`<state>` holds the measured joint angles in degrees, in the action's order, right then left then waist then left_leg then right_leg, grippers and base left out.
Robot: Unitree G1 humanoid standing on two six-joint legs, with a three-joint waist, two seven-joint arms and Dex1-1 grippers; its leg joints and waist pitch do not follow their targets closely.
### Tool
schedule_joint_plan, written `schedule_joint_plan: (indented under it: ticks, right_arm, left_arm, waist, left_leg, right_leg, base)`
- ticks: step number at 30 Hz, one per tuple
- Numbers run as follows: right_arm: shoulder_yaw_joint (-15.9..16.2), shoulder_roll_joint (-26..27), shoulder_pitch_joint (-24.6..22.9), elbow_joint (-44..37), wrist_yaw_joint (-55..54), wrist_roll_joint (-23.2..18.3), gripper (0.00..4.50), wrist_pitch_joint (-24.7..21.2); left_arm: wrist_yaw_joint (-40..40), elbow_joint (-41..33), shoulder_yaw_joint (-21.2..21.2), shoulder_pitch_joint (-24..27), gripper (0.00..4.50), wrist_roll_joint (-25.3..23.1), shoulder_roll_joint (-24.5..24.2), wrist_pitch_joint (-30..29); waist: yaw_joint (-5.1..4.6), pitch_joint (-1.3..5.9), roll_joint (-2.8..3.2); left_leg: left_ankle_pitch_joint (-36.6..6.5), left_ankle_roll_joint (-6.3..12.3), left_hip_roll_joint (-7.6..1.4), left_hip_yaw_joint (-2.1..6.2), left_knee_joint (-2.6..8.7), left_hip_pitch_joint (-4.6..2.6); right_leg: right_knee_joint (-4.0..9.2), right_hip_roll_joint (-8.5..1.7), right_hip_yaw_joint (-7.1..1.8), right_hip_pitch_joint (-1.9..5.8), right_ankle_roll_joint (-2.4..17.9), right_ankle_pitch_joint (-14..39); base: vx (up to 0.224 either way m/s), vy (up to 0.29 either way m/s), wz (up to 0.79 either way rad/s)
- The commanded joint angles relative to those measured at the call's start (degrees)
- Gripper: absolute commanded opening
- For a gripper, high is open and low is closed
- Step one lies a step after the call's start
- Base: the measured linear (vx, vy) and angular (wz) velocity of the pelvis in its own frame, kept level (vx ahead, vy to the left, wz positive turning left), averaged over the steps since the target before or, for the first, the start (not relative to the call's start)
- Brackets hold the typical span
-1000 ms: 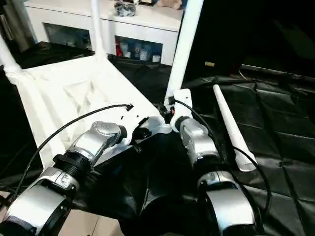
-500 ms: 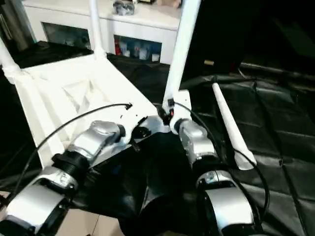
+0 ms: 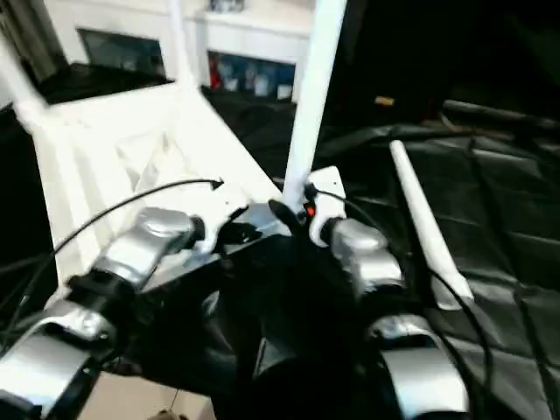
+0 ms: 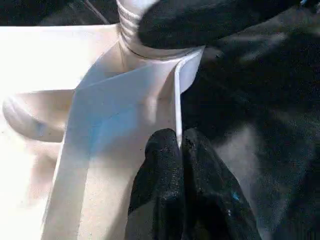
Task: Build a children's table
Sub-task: Rotate leg to tighten
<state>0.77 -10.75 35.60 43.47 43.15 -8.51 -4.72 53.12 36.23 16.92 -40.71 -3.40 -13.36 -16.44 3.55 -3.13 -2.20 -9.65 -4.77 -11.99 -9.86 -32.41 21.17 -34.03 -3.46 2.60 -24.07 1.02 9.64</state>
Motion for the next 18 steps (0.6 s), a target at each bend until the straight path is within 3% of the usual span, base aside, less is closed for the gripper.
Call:
schedule_joint_plan:
  ticks: [1,6,11,12,13,18]
  right_arm:
    - [4.51,-1.03,-2.35,-6.89,8.42,-1.36,3.48,-1.41]
    - [7.26,-6.07,-7.44,-15.6,16.81,-2.95,3.48,-4.9]
    - [9.03,-8.23,-10.07,-19.65,20.08,-2.85,3.48,-6.46]
    - [9.64,-8.9,-11.0,-21.51,21.28,-3.22,3.48,-7.59]
    - [9.73,-9.01,-11.14,-21.81,21.47,-3.3,3.22,-7.8]
    - [11.0,-10.11,-12.5,-24.34,23.21,-3.4,2.84,-9.26]
  left_arm:
    - [4.56,-3.23,1.63,0.65,0.0,2.51,0.16,2.45]
    - [13.95,-7.34,3.39,3.29,0.0,3.94,-4.03,5.51]
    - [19.87,-10.23,4.72,4.97,0.0,4.55,-6.92,5.9]
    - [21.51,-10.99,5.03,5.39,0.0,4.92,-7.7,5.7]
    - [21.75,-11.11,5.07,5.44,0.0,4.99,-7.82,5.62]
    - [23.07,-11.14,5.22,5.67,0.0,4.79,-8.5,6.44]
  waist:
    - [0.43,4.04,0.05]
    - [0.98,3.56,0.17]
    - [1.6,3.73,0.39]
    - [1.58,3.7,0.36]
    - [1.63,3.75,0.39]
    - [1.71,3.77,0.3]
  left_leg:
    - [-8.14,5.09,-1.03,-0.47,2.82,-0.64]
    - [-11.82,3.17,-1.27,-0.39,3.25,-0.9]
    - [-11.32,2.15,-1.37,-0.48,3.16,-1.19]
    - [-10.89,2.05,-1.31,-0.36,3.27,-0.93]
    - [-10.36,2.08,-1.3,-0.39,3.22,-0.9]
    - [-10.38,1.89,-1.16,-0.4,3.11,-0.88]
  right_leg:
    - [2.86,-3.64,-2.05,4.2,14.93,1.88]
    - [3.73,-3.76,-2.16,3.73,12.39,10.52]
    - [3.45,-3.67,-2.25,3.37,12.43,9.33]
    - [3.23,-3.55,-2.19,3.66,12.28,8.74]
    - [3.11,-3.55,-2.19,3.65,12.22,7.82]
    - [3.2,-3.63,-2.17,3.71,12.1,8.24]
  base:
    - [0.0,0.0,0.0]
    - [0.0,0.0,0.0]
    - [0.0,0.0,0.0]
    - [0.0,0.0,0.0]
    - [0.0,0.0,0.0]
    - [0.0,0.0,0.0]
